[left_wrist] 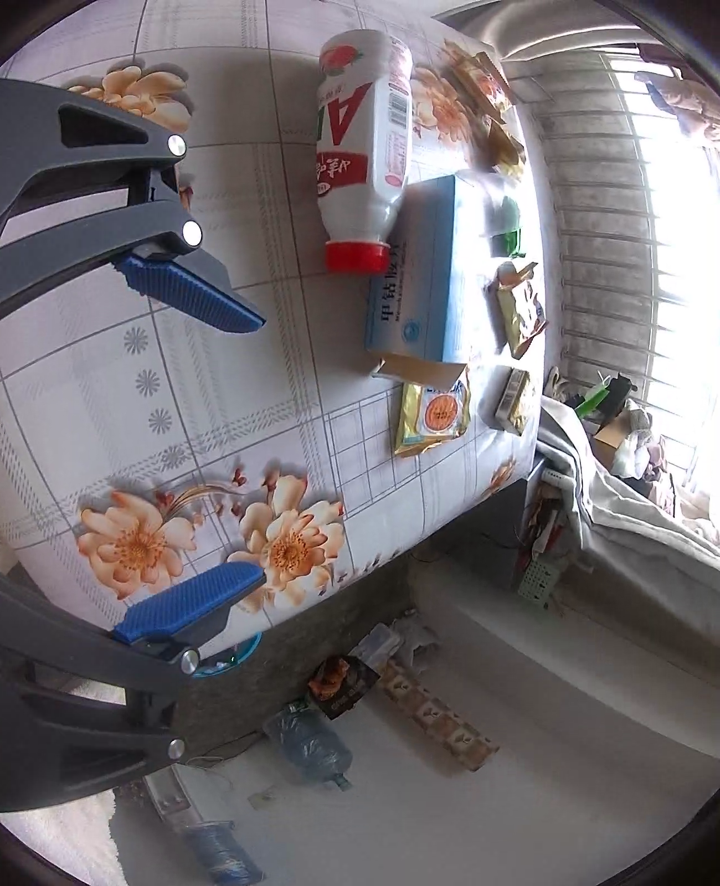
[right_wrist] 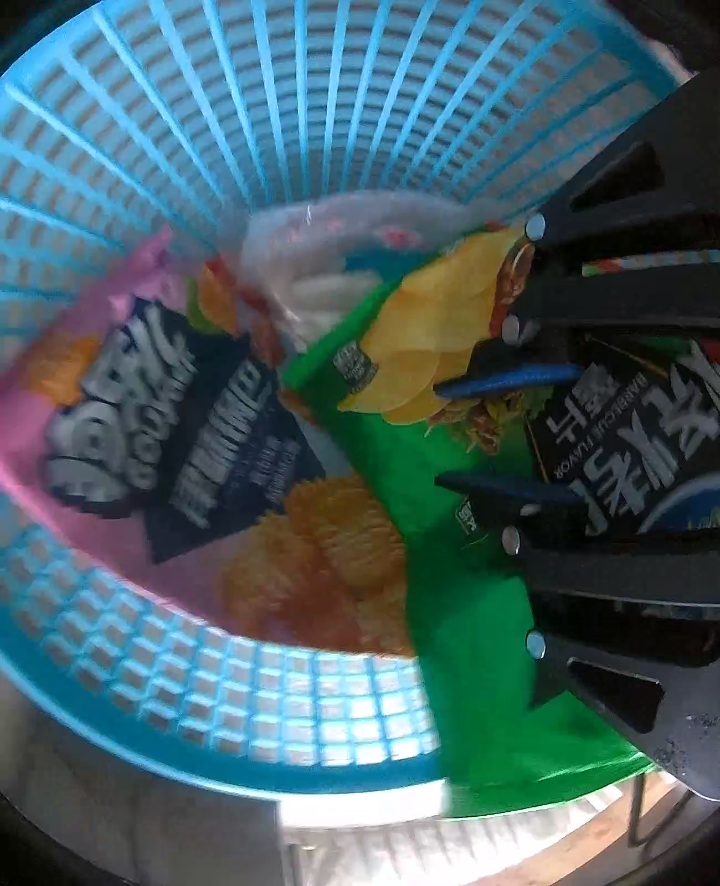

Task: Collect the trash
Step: 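Move both tools back over the table toward the clear cup and snack bags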

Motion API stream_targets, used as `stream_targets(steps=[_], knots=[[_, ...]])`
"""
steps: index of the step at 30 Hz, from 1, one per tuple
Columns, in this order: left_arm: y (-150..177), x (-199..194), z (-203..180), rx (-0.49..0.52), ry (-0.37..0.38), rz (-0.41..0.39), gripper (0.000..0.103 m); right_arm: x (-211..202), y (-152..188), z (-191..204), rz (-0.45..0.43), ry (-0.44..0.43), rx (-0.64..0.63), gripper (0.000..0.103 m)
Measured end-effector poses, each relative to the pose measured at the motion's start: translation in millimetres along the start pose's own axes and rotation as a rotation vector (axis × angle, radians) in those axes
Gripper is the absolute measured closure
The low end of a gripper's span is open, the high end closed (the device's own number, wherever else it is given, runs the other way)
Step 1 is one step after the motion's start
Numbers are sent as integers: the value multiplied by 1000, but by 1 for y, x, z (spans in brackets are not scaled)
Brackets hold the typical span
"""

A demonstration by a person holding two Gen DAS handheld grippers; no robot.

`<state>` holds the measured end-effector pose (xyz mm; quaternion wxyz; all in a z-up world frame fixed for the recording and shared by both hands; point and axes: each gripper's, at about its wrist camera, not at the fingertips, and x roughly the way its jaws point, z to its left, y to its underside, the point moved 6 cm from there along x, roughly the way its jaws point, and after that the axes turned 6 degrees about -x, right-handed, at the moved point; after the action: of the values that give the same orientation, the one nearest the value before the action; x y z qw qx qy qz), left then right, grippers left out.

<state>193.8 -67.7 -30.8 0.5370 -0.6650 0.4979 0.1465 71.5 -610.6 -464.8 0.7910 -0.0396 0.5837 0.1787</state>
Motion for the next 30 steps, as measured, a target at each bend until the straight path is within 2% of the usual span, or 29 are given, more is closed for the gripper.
stream_targets(steps=[3, 6, 8, 12, 13, 16, 20, 22, 23, 24, 28, 30], knots=[[-2, 1, 3, -3, 14, -9, 20, -32, 0, -5, -63, -46, -9, 66], [-2, 0, 5, -7, 25, -13, 20, -66, 10, 0, -112, -83, -86, 61], [-1, -1, 5, -10, 38, -17, 20, -97, 32, 5, -159, -102, -184, 59], [3, -5, 3, -12, 61, -24, 20, -138, 67, 39, -228, -128, -396, 49], [4, -6, 2, -11, 66, -25, 20, -145, 81, 48, -240, -110, -469, 47], [8, -14, 0, -6, 81, -32, 20, -142, 94, 75, -252, -36, -592, 44], [13, -29, -3, 3, 91, -57, 20, -128, 101, 94, -248, 79, -625, 44], [17, -38, -2, 7, 87, -70, 20, -117, 96, 93, -259, 169, -625, 56], [19, -40, -1, 7, 85, -72, 20, -108, 93, 89, -248, 200, -603, 74], [21, -43, 1, 5, 83, -74, 20, -100, 89, 81, -220, 195, -550, 84], [27, -53, 8, -8, 77, -81, 20, -101, 78, 51, -225, 142, -412, 88], [30, -54, 12, -16, 78, -79, 20, -98, 76, 42, -213, 142, -413, 90]])
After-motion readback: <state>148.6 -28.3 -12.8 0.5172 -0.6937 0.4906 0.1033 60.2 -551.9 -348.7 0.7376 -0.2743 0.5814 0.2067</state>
